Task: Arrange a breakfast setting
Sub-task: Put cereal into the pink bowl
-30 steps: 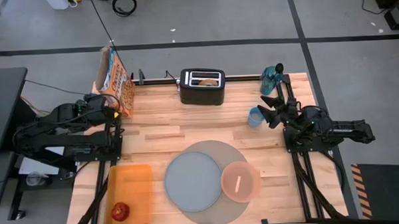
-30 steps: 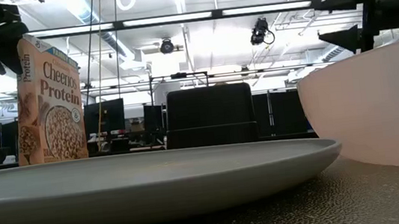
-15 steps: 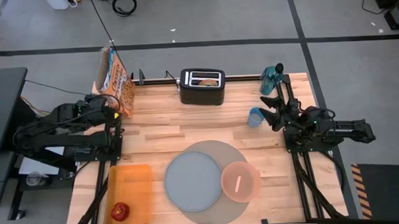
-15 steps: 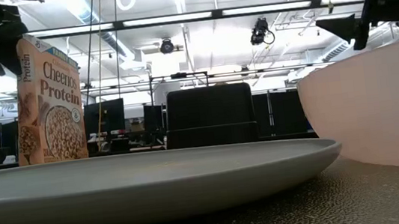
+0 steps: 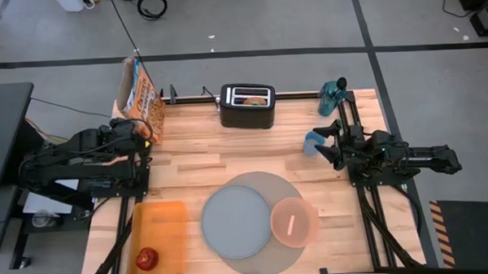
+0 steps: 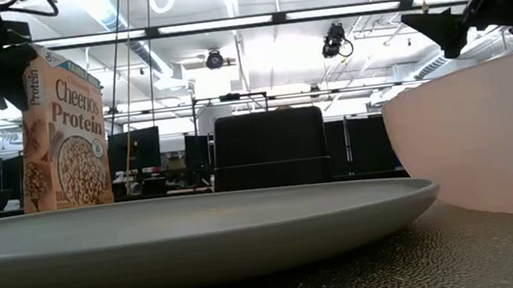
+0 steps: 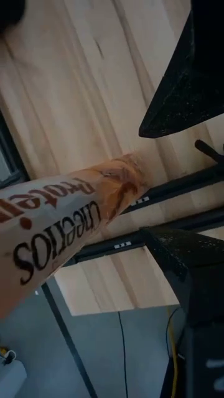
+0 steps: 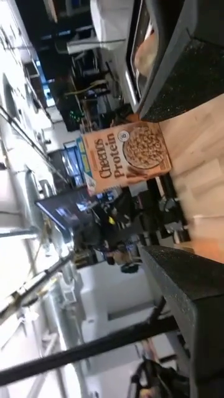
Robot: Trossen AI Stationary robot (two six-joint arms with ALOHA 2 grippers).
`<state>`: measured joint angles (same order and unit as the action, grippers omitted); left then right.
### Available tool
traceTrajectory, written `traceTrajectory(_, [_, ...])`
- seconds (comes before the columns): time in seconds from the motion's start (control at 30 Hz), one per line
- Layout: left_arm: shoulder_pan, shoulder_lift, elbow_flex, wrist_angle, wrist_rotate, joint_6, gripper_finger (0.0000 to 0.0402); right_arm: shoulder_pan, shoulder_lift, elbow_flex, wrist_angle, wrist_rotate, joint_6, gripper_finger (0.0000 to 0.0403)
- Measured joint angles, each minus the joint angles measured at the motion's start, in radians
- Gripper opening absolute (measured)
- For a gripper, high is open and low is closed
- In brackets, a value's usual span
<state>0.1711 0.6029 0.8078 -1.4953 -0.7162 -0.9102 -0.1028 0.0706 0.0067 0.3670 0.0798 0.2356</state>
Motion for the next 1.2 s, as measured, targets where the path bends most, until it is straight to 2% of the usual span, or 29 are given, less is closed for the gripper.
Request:
traceTrajectory(0.23, [0.004,0.006,0.000,0.030,-0.005,-0.028,0.0254,0.001,0.030,0.000,0.021,-0.048,-0.051,0.0348])
traceTrajectory(0.33, [0.029,0.010,0.000,0.032,-0.008,-0.041,0.0254,0.007,0.030,0.000,0.075,-0.054,-0.107,0.0348])
traceTrajectory(0.5, [0.074,0.019,0.000,0.111,0.001,-0.042,0.0268,0.016,0.029,0.001,0.190,-0.123,-0.188,0.0346])
traceTrajectory(0.77, [0.154,0.070,0.001,0.159,-0.019,-0.024,0.0302,0.016,0.030,0.031,0.136,-0.237,-0.264,0.0346])
traceTrajectory(0.93, [0.208,0.108,0.001,0.161,-0.019,-0.048,0.0307,0.016,0.030,0.031,0.077,-0.258,-0.287,0.0346])
traceTrajectory(1.1, [0.261,0.153,0.001,0.207,-0.021,-0.058,0.0307,0.016,0.035,0.003,0.090,-0.258,-0.348,0.0346])
traceTrajectory(1.2, [0.281,0.188,0.001,0.230,-0.050,-0.070,0.0306,0.016,0.035,0.000,0.071,-0.277,-0.386,0.0346])
